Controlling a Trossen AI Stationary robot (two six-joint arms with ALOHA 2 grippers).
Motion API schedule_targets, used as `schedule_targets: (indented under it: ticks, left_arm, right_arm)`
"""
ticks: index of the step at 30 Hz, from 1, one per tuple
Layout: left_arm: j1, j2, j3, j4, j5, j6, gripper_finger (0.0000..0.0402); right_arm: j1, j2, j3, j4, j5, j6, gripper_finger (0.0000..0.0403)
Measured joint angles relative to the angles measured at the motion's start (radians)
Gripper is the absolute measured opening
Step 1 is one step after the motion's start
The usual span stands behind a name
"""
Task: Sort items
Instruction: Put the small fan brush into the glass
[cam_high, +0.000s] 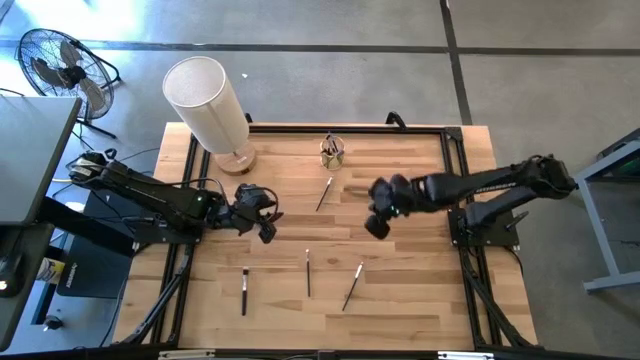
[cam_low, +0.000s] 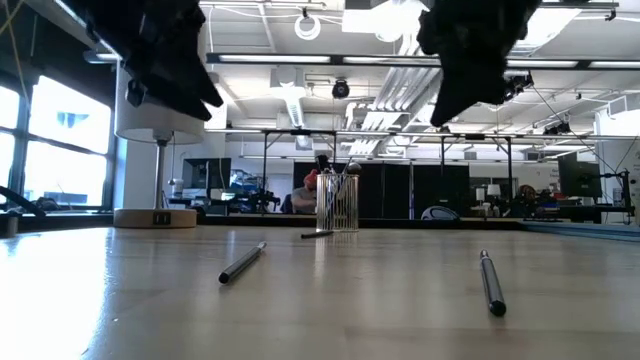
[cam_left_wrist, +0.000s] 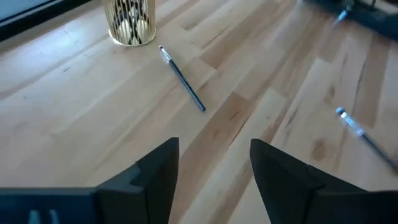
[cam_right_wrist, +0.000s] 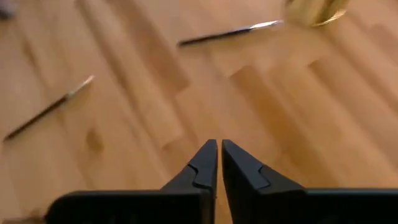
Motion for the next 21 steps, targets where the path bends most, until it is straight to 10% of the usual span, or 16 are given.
schedule_targets:
  ticks: [11, 21]
  left_arm:
    - [0.0, 0.213, 0.384, -0.568, 0.163, -0.586, 0.0198]
    - [-0.1, 0.312, 0.349, -0.728, 0.499, -1.073, 0.0198]
  right_arm:
    - [0.191, -0.018, -0.262, 0.219, -0.066, 0.281, 0.0003]
    - [0.33, -0.034, -0.322, 0.253, -0.153, 0.339, 0.0002]
